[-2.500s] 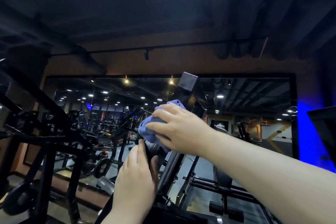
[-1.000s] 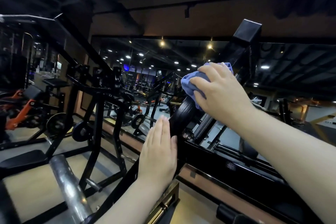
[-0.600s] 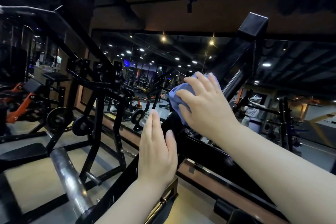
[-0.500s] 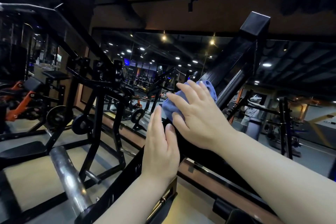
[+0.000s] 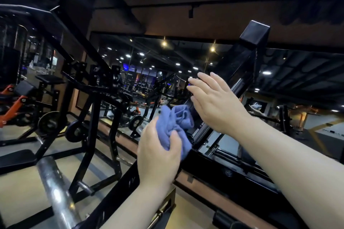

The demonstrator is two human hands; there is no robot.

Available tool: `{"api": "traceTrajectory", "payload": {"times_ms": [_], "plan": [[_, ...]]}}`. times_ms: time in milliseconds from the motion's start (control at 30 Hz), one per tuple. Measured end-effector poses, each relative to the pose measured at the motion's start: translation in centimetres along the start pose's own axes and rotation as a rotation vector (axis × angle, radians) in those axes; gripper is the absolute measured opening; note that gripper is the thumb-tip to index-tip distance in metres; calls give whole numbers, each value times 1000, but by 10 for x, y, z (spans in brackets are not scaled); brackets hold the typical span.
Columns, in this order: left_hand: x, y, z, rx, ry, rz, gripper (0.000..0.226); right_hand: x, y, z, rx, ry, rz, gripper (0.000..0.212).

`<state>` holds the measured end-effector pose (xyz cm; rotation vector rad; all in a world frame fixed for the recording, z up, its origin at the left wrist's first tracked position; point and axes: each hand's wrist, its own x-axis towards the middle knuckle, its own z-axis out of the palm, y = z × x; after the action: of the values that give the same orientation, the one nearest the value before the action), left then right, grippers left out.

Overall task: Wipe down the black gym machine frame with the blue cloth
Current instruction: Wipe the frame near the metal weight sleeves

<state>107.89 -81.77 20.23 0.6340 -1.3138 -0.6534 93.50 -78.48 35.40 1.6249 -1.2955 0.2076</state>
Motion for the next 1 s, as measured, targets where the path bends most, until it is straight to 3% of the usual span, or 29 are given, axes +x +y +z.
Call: {"api": "traceTrajectory", "payload": {"times_ms": [133,200,267,400,500,633,733,800,900,1000], "plan": [[-29,-35,-18,-81,112,-142,31,3,-6,5,-65,43,30,50],[-26,-28,-19,-83,135,-142,43,2,-16,8,-101,44,38,51],[-11,-14,-12,-73,111,-76,54,-2,-27,17,-139,44,-2,49],[9,4,2,82,-4,125,44,-8,-40,28,-165,90,-50,42],[-2,-20,-8,156,38,235,36,-8,-41,28,-170,69,-52,45],[-45,-70,-33,75,207,40,33,-16,-52,27,-168,61,-52,50],[-53,-74,-35,28,242,-75,29,-26,-69,34,-154,35,-96,51],[-40,-61,-27,11,218,-77,27,-29,-80,41,-146,47,-95,49],[-26,-40,-19,97,95,76,38,-28,-84,46,-150,82,-86,47],[-28,-52,-31,152,28,133,34,-29,-83,45,-136,79,-97,50]]}}
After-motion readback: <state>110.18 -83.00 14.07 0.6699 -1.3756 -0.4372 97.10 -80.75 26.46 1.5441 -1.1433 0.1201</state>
